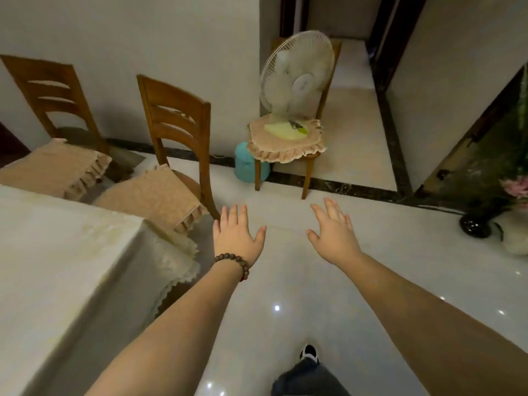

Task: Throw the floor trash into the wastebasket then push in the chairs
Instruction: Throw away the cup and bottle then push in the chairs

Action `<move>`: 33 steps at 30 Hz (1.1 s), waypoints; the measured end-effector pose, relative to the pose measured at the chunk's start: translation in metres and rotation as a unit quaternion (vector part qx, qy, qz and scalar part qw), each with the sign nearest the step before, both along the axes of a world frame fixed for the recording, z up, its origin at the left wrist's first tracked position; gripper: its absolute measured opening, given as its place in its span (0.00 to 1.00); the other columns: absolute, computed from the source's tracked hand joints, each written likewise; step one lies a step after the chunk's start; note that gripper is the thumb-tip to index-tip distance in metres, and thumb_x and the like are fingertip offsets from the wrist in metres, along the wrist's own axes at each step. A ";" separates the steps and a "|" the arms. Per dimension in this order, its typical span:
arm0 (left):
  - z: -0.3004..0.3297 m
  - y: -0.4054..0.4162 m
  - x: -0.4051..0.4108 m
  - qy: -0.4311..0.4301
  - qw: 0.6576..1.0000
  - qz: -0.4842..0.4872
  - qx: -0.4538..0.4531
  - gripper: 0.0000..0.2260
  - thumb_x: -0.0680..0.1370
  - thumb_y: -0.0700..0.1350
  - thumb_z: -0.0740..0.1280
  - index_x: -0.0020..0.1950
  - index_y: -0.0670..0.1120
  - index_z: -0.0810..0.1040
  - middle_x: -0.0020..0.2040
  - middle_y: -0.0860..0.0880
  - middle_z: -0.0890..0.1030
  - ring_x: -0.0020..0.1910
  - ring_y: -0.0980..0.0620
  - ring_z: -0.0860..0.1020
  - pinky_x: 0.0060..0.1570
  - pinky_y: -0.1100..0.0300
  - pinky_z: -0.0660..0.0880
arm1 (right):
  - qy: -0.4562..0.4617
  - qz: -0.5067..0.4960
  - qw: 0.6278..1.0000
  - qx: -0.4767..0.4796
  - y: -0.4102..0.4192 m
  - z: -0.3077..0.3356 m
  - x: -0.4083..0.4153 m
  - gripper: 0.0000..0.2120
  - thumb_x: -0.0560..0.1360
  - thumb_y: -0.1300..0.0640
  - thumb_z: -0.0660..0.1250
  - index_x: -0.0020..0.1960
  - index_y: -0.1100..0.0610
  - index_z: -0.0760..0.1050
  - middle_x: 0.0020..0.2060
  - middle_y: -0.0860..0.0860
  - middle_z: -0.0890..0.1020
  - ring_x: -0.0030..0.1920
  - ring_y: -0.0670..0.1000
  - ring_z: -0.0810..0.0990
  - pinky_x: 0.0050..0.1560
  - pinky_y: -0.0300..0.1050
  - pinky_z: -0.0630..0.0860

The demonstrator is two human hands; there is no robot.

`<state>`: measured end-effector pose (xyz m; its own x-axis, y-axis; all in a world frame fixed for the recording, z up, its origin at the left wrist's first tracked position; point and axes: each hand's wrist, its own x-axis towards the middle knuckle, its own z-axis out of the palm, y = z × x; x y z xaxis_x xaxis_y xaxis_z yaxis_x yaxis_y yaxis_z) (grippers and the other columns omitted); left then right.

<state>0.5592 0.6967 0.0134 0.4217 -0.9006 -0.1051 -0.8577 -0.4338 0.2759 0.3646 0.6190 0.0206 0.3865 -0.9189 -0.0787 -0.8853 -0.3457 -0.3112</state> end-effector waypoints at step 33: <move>0.049 -0.537 0.240 -0.038 0.951 0.294 -0.088 0.31 0.80 0.60 0.55 0.78 0.49 0.49 0.78 0.47 0.53 0.77 0.47 0.51 0.74 0.51 0.47 | -0.021 0.347 0.937 -0.020 -0.615 0.015 0.339 0.32 0.76 0.53 0.63 0.76 0.50 0.54 0.77 0.54 0.49 0.76 0.54 0.45 0.75 0.56 0.47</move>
<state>0.7996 0.1599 0.0628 0.8580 -0.5080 0.0754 -0.5017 -0.7975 0.3351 0.7036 0.0043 0.0357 0.8942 -0.4472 -0.0203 -0.4302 -0.8460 -0.3150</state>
